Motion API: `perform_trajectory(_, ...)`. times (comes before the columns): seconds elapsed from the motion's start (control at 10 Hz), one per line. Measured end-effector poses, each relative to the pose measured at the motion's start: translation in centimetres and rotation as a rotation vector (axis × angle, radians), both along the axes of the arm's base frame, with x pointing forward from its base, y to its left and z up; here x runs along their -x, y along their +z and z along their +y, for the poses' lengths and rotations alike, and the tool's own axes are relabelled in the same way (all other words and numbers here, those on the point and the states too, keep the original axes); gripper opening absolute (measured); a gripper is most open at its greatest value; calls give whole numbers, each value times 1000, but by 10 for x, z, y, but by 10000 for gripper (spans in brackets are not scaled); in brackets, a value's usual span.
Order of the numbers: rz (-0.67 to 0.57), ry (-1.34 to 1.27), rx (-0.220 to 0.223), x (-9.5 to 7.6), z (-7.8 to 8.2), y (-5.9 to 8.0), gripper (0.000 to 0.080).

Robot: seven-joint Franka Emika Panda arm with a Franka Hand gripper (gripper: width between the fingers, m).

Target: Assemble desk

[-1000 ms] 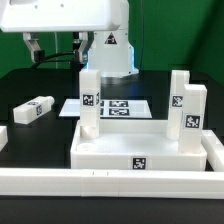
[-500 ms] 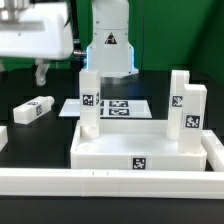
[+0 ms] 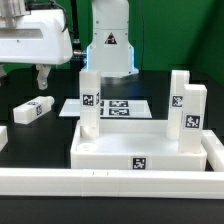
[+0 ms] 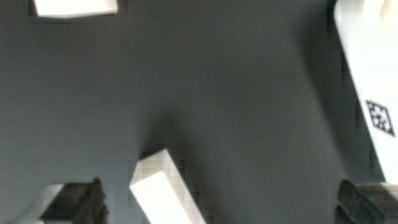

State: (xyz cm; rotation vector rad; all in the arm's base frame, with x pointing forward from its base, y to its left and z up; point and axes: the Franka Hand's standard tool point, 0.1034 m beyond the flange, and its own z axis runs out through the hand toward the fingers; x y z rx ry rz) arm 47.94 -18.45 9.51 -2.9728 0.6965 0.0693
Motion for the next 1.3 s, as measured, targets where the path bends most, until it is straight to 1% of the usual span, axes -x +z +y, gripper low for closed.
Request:
perform_trajectory(0.1, 64, 13, -46, 7, -12, -7, 649)
perform_trajectory(0.2, 117, -1, -66, 18, -18, -20, 649)
perform_trajectory(0.3, 183, -8, -108, 30, -17, -30, 649)
perform_trajectory(0.4, 245, -15, -147, 34, -19, -35, 649)
perform_trajectory(0.6, 345, -2, -217, 31, -15, -32, 649)
perform_trajectory(0.7, 388, -2, -246, 33, -15, -34, 649)
perform_trajectory(0.8, 451, 3, -285, 38, -15, -34, 649)
perform_trajectory(0.9, 481, 32, -297, 41, -22, -40, 649)
perform_trajectory(1.0, 555, 67, -296, 53, -26, -45, 649)
perform_trajectory(1.1, 600, 83, -293, 60, -30, -51, 649)
perform_trajectory(1.2, 601, 79, -291, 61, -31, -54, 649)
perform_trajectory(1.3, 601, 80, -291, 61, -31, -53, 649)
